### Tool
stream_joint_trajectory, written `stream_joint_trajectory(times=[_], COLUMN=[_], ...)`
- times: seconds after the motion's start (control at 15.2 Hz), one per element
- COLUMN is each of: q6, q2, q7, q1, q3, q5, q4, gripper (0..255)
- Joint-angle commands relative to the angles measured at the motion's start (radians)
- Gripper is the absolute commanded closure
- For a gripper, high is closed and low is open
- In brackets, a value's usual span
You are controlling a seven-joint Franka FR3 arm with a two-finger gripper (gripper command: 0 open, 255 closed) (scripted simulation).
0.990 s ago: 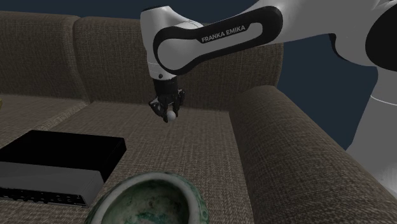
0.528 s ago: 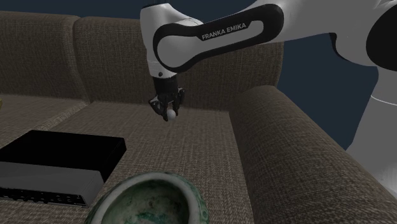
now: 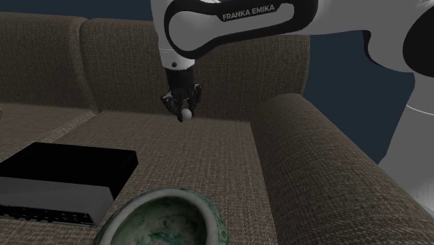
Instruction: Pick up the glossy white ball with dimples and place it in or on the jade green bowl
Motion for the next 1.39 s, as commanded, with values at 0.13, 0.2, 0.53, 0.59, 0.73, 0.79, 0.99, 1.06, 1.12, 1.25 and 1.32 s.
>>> stream_joint_trajectory(times=[0.13,0.2,0.53,0.59,0.73,0.79,0.99,1.06,1.12,1.25,1.32], q6=[-0.054,-0.068,-0.139,-0.154,-0.183,-0.198,-0.245,-0.261,-0.277,-0.311,-0.328], q2=[0.003,0.004,0.016,0.019,0.026,0.030,0.045,0.051,0.057,0.071,0.079], q7=[-0.007,-0.008,-0.014,-0.015,-0.017,-0.017,-0.019,-0.020,-0.020,-0.021,-0.021], q1=[0.003,0.003,0.009,0.011,0.014,0.016,0.023,0.026,0.029,0.036,0.040], q3=[0.001,0.002,0.004,0.005,0.006,0.007,0.009,0.009,0.010,0.012,0.012], q5=[0.000,0.000,-0.004,-0.006,-0.009,-0.011,-0.018,-0.021,-0.024,-0.031,-0.035], q4=[0.057,0.072,0.153,0.171,0.207,0.226,0.285,0.307,0.328,0.374,0.398], gripper=[255,255,255,255,255,255,255,255,255,255,255])
